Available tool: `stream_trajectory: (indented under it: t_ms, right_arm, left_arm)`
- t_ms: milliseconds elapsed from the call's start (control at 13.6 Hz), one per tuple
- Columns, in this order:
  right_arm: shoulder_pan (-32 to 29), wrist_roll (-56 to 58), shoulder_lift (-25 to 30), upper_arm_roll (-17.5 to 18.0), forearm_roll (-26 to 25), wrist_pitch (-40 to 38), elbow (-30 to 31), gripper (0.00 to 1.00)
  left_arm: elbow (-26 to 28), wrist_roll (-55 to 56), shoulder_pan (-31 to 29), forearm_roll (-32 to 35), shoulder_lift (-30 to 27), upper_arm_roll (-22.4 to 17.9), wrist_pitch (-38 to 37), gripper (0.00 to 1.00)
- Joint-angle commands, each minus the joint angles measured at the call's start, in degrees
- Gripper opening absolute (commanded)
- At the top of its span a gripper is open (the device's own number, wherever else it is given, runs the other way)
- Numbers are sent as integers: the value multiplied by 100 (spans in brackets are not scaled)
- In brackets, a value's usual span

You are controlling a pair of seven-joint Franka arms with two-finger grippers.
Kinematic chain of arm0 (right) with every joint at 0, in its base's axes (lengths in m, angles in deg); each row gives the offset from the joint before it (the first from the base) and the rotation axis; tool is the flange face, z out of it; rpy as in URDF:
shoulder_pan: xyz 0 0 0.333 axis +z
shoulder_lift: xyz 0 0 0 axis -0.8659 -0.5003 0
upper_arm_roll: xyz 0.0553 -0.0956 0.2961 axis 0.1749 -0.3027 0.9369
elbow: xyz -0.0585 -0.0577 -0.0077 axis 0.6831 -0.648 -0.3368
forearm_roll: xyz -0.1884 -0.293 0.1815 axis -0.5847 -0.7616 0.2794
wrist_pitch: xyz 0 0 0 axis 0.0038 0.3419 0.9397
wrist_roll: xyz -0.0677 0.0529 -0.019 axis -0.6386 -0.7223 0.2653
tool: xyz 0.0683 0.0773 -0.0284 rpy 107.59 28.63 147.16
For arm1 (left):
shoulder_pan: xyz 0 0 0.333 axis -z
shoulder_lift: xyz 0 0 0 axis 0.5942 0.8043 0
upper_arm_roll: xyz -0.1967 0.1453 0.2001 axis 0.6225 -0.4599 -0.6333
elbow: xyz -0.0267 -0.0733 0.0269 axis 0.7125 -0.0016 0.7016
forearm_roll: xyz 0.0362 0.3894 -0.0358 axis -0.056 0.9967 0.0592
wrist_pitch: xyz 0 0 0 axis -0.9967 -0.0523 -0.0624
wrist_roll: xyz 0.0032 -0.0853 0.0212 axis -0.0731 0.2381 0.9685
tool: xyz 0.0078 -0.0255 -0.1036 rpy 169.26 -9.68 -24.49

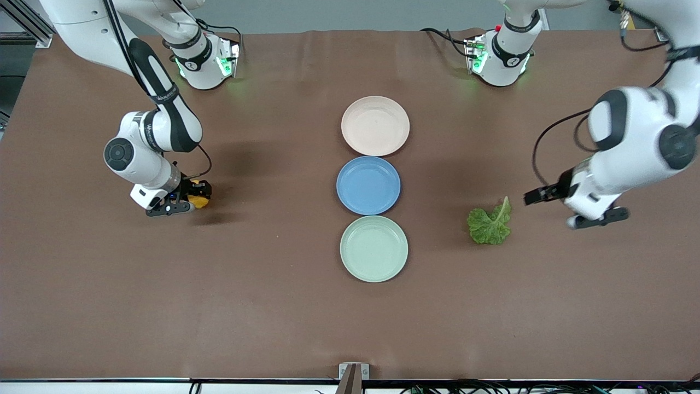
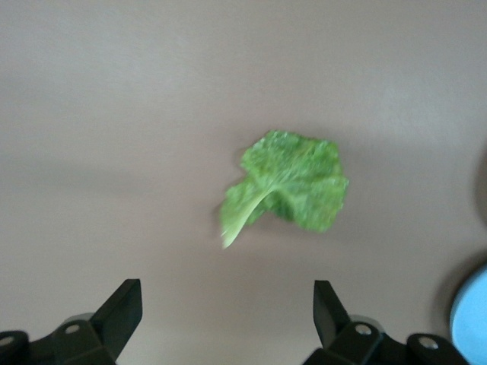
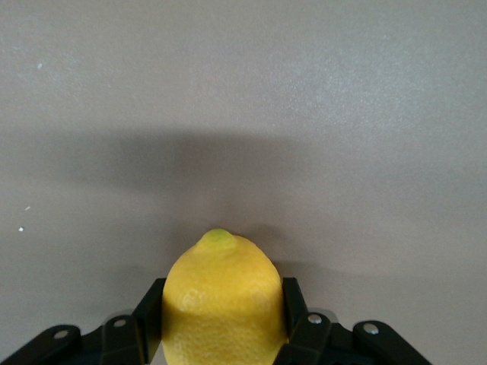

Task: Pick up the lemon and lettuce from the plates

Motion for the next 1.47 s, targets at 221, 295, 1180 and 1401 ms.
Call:
stream_trajectory:
  t_ms: [221, 295, 1180, 1401]
  right_arm:
    - [-113, 145, -160, 91, 192, 11, -294, 24]
    - [-140, 154, -151, 82, 227, 20, -294, 80]
    - [-894, 13, 34, -6, -353, -4919, -3774, 100]
    - [-1150, 22, 218, -6, -405, -4876, -4047, 100]
  left_arm:
    - [-1060, -209, -62, 201, -619, 90, -1748, 100]
    - [-1297, -209, -62, 272, -619, 151, -1934, 100]
    - [-2635, -226, -88, 360, -610, 240, -2595, 100]
    - [-2749, -226, -80, 369, -602, 266, -2595, 100]
